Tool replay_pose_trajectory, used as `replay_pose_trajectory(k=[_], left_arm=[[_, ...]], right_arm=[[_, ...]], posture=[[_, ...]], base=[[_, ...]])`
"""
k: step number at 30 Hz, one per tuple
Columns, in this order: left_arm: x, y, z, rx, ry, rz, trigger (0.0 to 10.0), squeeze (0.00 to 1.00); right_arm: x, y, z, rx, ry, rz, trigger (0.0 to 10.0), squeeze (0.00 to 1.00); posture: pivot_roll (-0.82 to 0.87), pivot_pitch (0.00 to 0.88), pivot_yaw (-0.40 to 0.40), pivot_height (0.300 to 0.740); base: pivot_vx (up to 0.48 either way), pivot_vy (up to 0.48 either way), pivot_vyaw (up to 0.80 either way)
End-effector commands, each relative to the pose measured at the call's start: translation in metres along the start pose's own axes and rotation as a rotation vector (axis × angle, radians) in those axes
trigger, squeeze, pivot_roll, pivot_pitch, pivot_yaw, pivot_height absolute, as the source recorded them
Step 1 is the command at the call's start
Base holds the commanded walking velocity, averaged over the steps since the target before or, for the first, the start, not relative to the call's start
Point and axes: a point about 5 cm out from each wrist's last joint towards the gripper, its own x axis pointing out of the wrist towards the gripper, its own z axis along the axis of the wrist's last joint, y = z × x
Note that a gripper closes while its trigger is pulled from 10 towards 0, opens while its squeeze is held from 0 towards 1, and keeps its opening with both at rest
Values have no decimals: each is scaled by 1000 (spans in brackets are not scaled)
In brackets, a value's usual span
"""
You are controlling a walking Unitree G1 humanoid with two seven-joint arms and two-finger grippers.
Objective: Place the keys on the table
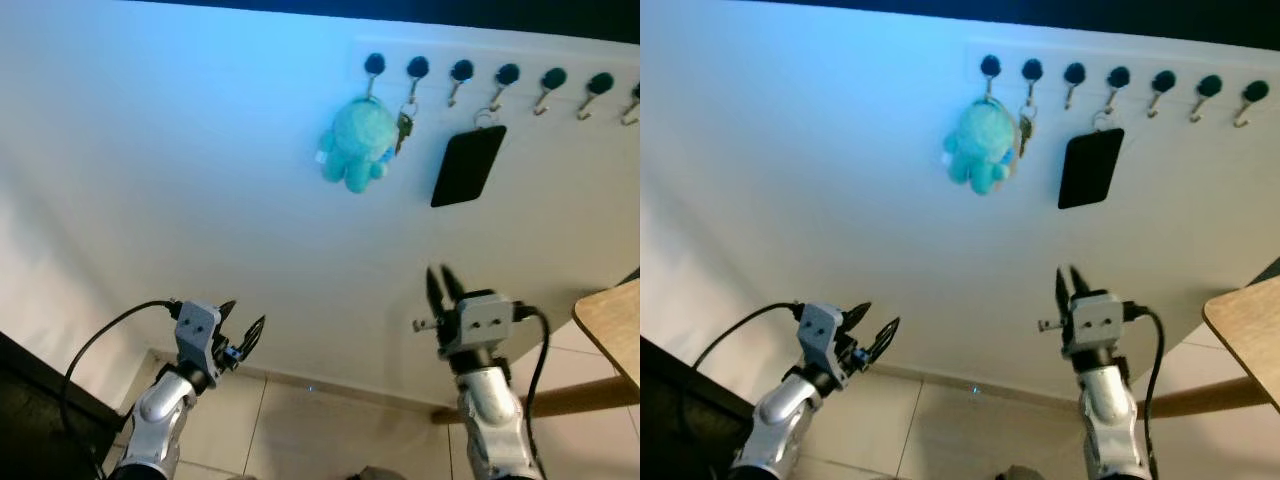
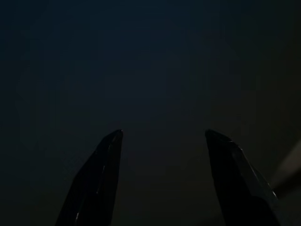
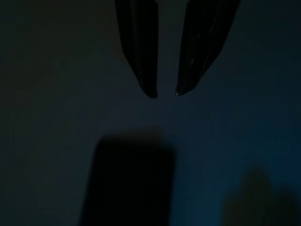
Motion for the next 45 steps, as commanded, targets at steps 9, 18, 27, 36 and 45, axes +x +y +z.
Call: replay_pose_trajectory(k=[9,18,27,36,45], left_arm=[[31,-24,59,69,-247,-91,10000,0],[47,-34,108,50,-397,-110,10000,0],[49,-40,117,53,-419,-122,10000,0],[48,-42,121,45,-399,-124,10000,0],[47,-44,123,45,-389,-130,10000,0]], right_arm=[[43,-26,58,-69,-224,-145,10000,1000],[81,-27,91,22,-283,-91,10000,0],[90,-27,95,109,-274,-71,10000,0],[90,-27,97,146,-243,-57,10000,0],[85,-24,97,167,-234,-56,9059,0]], posture=[[20,84,-18,740],[20,97,-31,740],[21,99,-35,740],[22,104,-33,740],[24,106,-32,740]], base=[[0,0,0],[0,0,0],[0,0,0],[0,0,0],[0,0,0]])
